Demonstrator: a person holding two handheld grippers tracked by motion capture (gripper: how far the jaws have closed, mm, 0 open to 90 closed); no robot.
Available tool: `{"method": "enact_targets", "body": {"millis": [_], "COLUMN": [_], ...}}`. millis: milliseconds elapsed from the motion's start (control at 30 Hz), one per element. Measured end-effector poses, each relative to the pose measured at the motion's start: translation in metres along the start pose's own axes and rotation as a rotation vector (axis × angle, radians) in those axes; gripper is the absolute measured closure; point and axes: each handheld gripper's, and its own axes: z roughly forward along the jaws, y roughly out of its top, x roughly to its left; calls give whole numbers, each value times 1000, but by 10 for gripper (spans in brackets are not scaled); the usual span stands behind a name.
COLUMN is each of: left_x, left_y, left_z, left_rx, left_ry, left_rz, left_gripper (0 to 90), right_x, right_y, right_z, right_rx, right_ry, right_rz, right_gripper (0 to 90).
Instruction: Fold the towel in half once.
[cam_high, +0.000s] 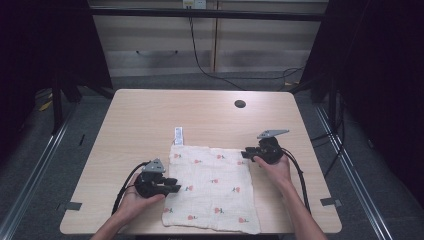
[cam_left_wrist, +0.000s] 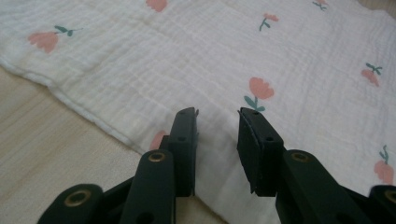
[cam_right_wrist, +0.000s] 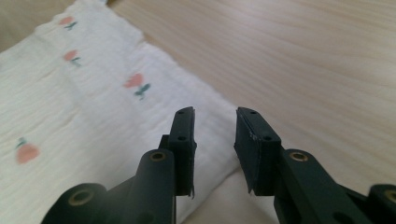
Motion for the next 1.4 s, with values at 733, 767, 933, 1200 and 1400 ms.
{"method": "enact_targets", "body": {"millis": [733, 767, 933, 1200, 1400], "left_x": [4, 6, 32, 85, 95], "left_y": [8, 11, 25, 35, 46], "left_z": [-6, -9, -20, -8, 5], "left_rx": [-24, -34, -106, -132, -94], "left_ry": [5, 12, 58, 124, 164], "left_rz": [15, 17, -41, -171, -161], "left_gripper": [879, 891, 868, 740, 672], "right_x": [-6, -6, -5, -5, -4], "right_y": [1, 1, 3, 4, 3], "right_z": [19, 18, 16, 13, 15], "right_rx": [14, 12, 6, -16, -16], "right_ry": [35, 35, 40, 52, 59], "right_rz": [13, 17, 20, 20, 25], "right_gripper": [875, 875, 877, 878, 879]}}
